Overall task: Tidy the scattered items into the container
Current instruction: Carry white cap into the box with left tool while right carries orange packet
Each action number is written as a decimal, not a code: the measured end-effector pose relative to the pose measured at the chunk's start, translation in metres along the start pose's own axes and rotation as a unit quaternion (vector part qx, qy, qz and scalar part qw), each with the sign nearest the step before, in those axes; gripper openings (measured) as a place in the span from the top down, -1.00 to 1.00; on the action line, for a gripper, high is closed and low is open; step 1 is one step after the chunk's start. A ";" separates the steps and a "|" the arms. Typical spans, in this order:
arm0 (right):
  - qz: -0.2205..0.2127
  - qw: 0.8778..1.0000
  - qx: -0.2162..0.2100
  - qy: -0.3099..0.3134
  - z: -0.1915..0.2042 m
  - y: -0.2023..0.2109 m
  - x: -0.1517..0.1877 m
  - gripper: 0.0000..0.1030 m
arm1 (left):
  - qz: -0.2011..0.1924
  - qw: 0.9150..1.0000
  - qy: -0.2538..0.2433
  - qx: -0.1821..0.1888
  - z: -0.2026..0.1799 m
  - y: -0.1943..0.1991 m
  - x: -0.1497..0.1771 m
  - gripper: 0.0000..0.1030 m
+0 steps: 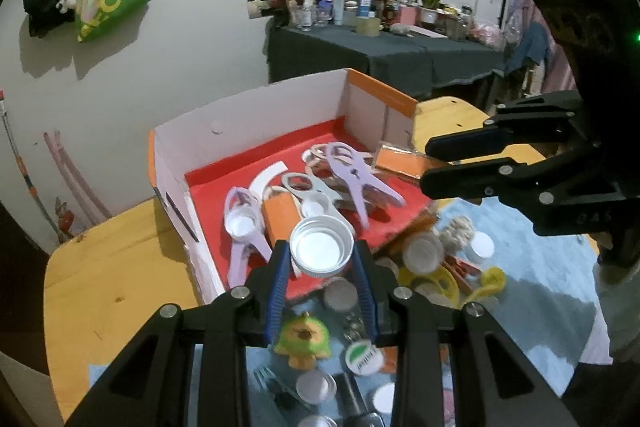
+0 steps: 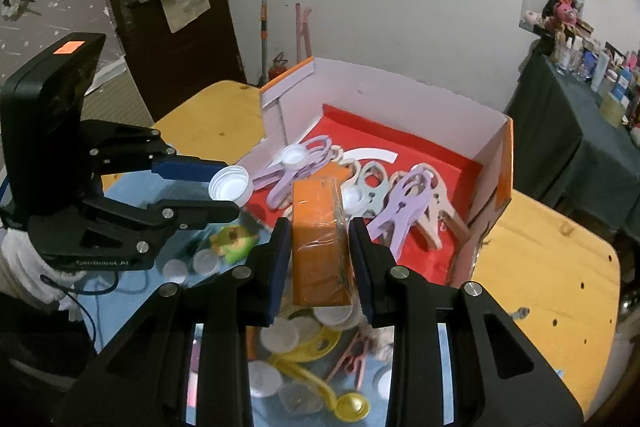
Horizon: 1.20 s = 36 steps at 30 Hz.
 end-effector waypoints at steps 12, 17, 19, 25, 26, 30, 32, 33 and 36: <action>0.004 1.000 0.012 -0.024 -0.021 -0.025 -0.021 0.45 | 0.000 0.999 0.016 -0.028 0.010 -0.028 -0.017 0.34; 0.013 0.999 0.017 -0.031 -0.023 -0.039 -0.025 0.45 | 0.007 0.999 0.028 -0.032 0.015 -0.039 -0.020 0.34; 0.017 0.999 0.022 -0.035 -0.024 -0.045 -0.026 0.45 | 0.009 0.999 0.036 -0.033 0.018 -0.043 -0.020 0.34; 0.030 0.998 0.024 -0.041 -0.027 -0.061 -0.027 0.45 | 0.008 0.998 0.048 -0.044 0.024 -0.050 -0.022 0.34; 0.031 0.998 0.020 -0.042 -0.027 -0.063 -0.027 0.45 | 0.009 0.998 0.050 -0.043 0.024 -0.052 -0.023 0.34; 0.037 0.998 0.027 -0.046 -0.028 -0.074 -0.027 0.45 | 0.010 0.997 0.060 -0.041 0.026 -0.057 -0.024 0.34; 0.040 0.997 0.030 -0.050 -0.030 -0.078 -0.027 0.45 | 0.012 0.997 0.062 -0.041 0.026 -0.061 -0.024 0.34; 0.041 0.997 0.033 -0.052 -0.032 -0.080 -0.027 0.45 | 0.012 0.997 0.062 -0.044 0.027 -0.063 -0.024 0.34; 0.048 0.997 0.042 -0.050 -0.034 -0.087 -0.025 0.45 | 0.014 0.997 0.058 -0.046 0.027 -0.068 -0.023 0.34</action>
Point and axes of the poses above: each gripper's, at about its wrist camera, not at the fingertips, and y roughly against the way its jaws point, z to its left, x to its underside, the point moved 1 cm from there along -y, roughly the way its jaws point, and after that the axes turned 3 degrees about -x, right-handed, at the moved point
